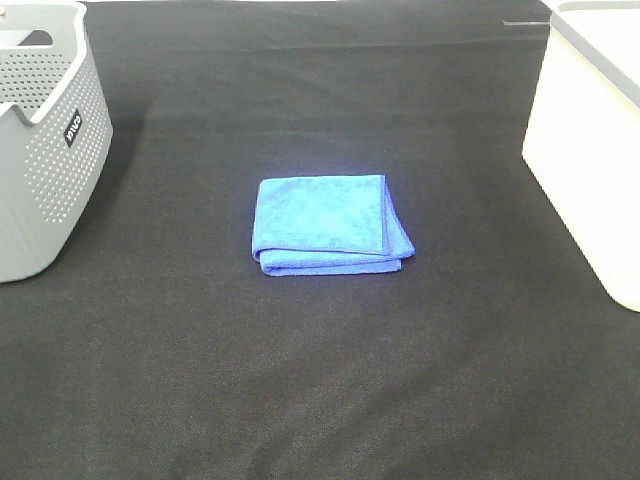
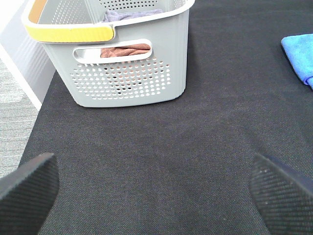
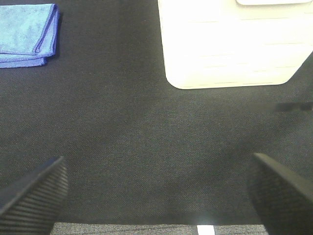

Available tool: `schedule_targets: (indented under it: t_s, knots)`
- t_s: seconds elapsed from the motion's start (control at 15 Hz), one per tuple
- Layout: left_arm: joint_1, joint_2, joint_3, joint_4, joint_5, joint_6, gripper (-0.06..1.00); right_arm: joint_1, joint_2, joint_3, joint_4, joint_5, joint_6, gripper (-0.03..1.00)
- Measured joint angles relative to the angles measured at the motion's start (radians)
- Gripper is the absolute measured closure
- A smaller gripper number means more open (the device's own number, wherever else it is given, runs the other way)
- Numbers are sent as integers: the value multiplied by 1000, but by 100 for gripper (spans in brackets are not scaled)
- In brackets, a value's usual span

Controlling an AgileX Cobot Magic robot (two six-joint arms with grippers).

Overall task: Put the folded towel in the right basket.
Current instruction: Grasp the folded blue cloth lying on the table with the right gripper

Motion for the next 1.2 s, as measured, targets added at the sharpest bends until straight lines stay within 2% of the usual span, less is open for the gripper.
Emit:
schedule_targets:
  t_s: [1.2]
  knots:
    - [0,0,0,0,0,0,-5,0,0,0,0,0,0,1]
